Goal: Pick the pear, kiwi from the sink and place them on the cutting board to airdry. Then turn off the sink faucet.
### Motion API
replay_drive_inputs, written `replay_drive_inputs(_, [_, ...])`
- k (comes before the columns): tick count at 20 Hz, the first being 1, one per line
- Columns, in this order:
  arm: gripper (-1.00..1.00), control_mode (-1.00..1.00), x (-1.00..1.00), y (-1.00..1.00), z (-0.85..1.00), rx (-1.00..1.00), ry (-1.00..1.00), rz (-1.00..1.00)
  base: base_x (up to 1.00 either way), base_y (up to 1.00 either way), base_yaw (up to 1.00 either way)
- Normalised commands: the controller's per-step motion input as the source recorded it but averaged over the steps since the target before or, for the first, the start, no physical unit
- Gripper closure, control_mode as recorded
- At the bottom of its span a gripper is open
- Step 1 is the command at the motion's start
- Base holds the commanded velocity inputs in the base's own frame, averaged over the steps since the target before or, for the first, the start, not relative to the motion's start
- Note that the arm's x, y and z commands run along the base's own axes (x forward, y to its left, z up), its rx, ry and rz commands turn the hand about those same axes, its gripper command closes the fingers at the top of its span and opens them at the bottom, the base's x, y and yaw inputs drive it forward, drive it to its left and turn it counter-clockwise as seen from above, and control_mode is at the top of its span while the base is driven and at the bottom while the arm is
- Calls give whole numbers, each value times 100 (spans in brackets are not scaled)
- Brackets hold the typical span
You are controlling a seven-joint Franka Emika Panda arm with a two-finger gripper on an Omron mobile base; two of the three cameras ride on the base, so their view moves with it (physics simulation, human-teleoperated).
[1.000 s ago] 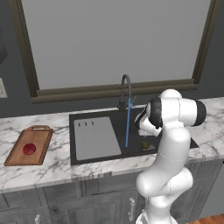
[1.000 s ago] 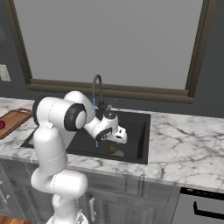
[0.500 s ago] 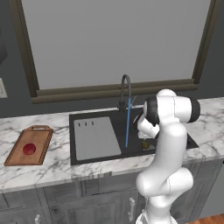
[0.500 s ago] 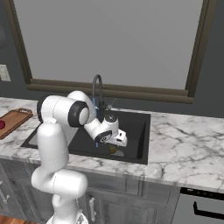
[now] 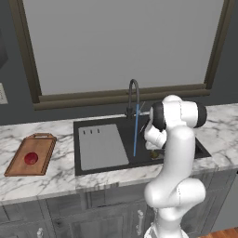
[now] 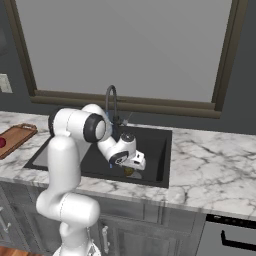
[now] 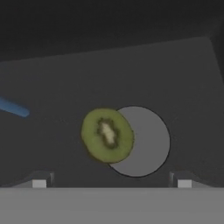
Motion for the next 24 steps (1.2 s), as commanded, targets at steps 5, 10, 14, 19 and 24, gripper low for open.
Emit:
replay_drive_inputs(5, [-100,-100,14,0,-23,0,4,0,0,0,0])
replay_drive_inputs(10, [-100,-100,7,0,-20,0,4,0,0,0,0])
replay_drive_inputs(14, [-100,-100,12,1,-21,0,5,0,0,0,0])
replay_drive_inputs(19, [-100,-100,16,8,-22,0,5,0,0,0,0])
replay_drive_inputs(24, [100,-100,15,9,-21,0,4,0,0,0,0])
